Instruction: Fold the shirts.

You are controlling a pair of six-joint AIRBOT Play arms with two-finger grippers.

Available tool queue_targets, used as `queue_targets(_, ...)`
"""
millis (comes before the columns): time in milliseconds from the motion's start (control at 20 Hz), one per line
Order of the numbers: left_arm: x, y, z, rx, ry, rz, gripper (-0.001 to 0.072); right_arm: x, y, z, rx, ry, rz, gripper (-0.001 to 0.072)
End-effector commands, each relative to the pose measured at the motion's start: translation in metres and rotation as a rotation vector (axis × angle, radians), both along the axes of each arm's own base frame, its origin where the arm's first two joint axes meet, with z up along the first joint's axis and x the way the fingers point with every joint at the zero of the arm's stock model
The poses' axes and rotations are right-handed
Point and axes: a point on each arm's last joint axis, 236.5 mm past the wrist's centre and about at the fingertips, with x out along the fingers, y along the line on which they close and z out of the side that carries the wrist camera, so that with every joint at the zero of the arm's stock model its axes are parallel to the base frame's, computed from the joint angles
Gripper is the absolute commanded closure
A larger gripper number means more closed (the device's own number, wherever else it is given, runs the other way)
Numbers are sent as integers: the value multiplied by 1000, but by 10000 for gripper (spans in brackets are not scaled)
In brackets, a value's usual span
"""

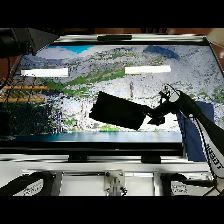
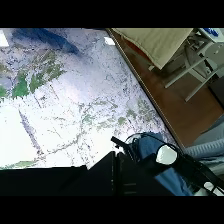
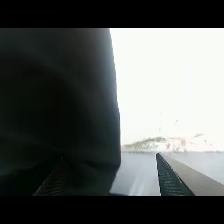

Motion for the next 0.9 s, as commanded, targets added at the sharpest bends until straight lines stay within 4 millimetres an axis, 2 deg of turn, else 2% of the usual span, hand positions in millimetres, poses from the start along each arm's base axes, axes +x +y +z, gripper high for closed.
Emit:
queue_targets(0,0,0,0,-10,13,5,672,25,10,-6,65,-76,-128,69)
queue_targets(100,0,0,0,-10,14,4,672,34,24,-6,127,-94,-150,70)
queue_targets(150,0,0,0,-10,14,4,672,35,34,-6,160,-96,-140,115)
queue_targets(200,0,0,0,-10,14,5,672,34,45,-7,190,-91,-131,283)
queue_targets(250,0,0,0,-10,13,5,672,34,52,-8,203,-91,-127,485)
queue_targets(300,0,0,0,-10,14,5,671,37,54,-8,205,-103,-130,637)
queue_targets(400,0,0,0,-9,14,5,672,48,55,8,231,-182,-75,646)
queue_targets(450,0,0,0,-9,13,5,672,57,52,26,254,-238,-50,646)
queue_targets(500,0,0,0,-7,10,5,671,69,46,53,279,-312,-22,646)
queue_targets(650,4,3,-5,16,10,17,671,95,8,154,312,-506,-1,646)
queue_targets(700,5,5,-8,29,10,25,672,99,-12,188,301,-559,-14,647)
queue_targets(750,7,7,-10,44,9,34,671,100,-33,214,274,-595,-34,646)
queue_targets(850,9,10,-13,65,3,42,671,97,-83,251,172,-644,-98,646)
